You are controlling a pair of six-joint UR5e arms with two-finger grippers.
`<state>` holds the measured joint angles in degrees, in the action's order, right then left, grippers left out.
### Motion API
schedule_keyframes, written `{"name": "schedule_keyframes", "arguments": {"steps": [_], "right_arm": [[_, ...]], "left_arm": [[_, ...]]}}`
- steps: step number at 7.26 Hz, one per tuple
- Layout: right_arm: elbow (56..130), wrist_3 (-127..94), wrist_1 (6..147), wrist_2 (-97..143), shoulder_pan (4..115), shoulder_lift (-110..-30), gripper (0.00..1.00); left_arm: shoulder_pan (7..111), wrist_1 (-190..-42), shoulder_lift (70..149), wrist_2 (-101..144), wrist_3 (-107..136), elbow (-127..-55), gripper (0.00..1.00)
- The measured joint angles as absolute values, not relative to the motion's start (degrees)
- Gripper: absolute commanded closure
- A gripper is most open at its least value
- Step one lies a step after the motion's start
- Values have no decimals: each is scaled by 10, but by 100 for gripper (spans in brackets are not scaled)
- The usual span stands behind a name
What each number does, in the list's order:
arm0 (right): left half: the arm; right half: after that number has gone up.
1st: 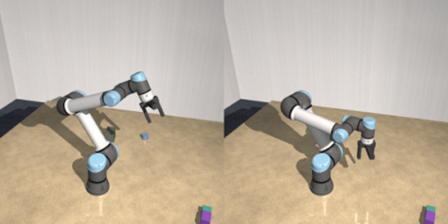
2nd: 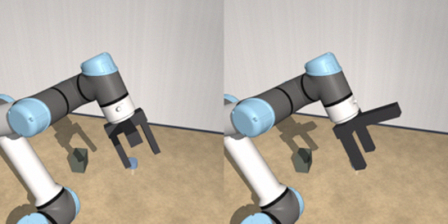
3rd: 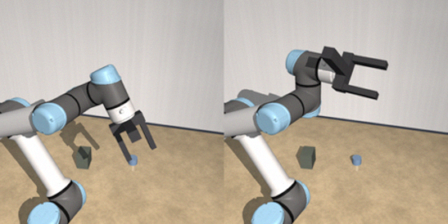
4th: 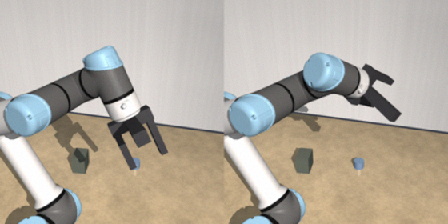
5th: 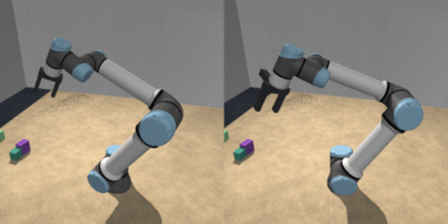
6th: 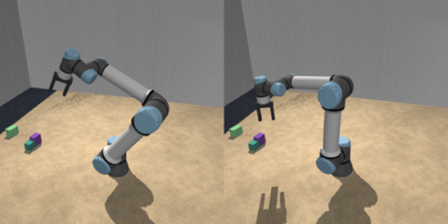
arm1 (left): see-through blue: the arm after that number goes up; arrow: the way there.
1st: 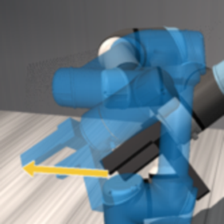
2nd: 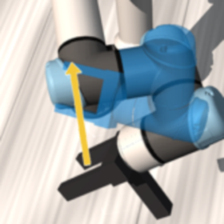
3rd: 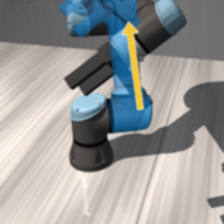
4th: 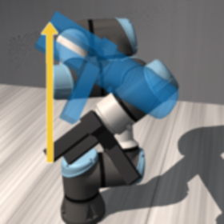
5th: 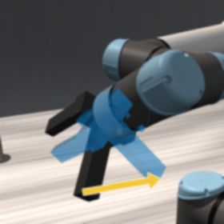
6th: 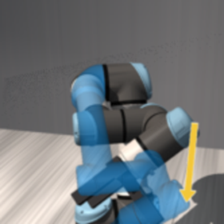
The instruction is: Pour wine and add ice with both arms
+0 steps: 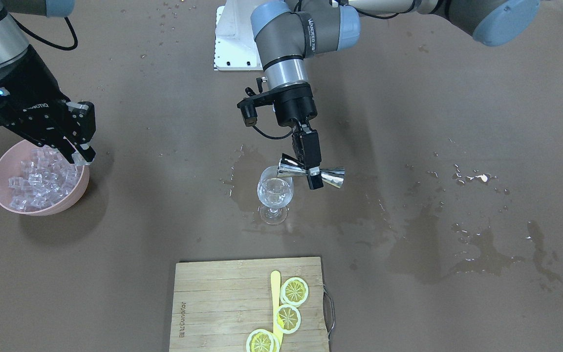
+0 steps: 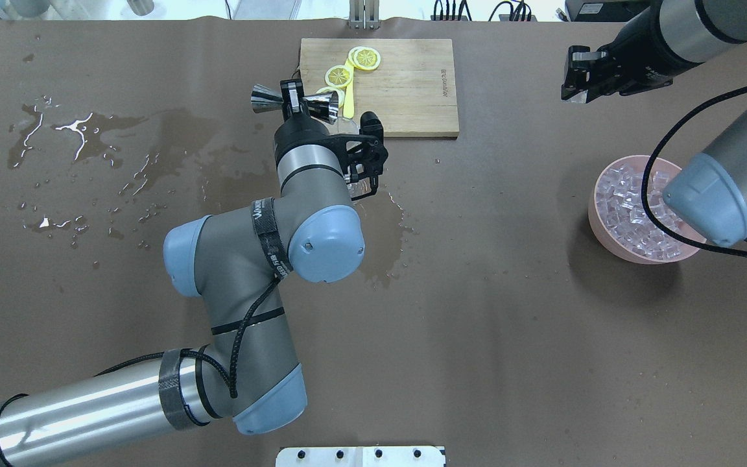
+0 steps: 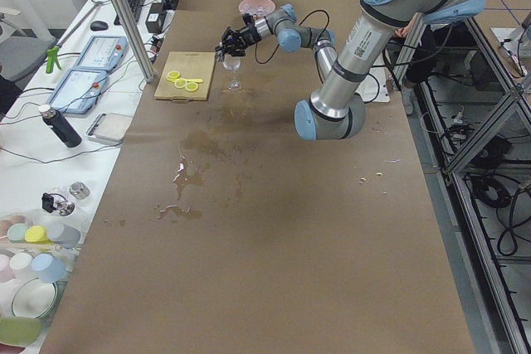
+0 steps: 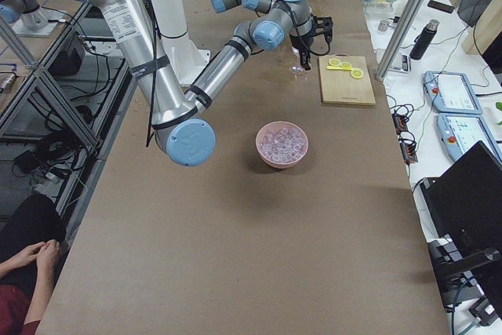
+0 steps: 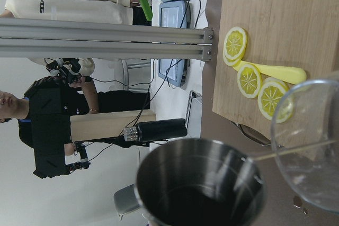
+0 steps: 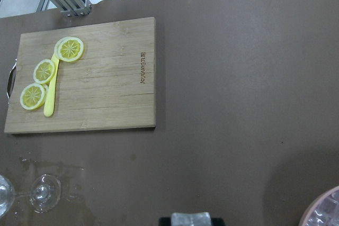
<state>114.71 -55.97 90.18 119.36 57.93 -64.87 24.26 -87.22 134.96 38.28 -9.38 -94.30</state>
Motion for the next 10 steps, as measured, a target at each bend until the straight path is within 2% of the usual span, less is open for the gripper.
{"name": "schedule_keyframes", "arguments": {"steps": [7,10], "right_arm": [[1154,-565,902,1178,560,-628,93],[1145,-561,902,1165,550,-609,93]], "left_arm": [[242,-873,1351,330,-193,-937,100],[240,-994,1338,349,-139,-950,100]]}}
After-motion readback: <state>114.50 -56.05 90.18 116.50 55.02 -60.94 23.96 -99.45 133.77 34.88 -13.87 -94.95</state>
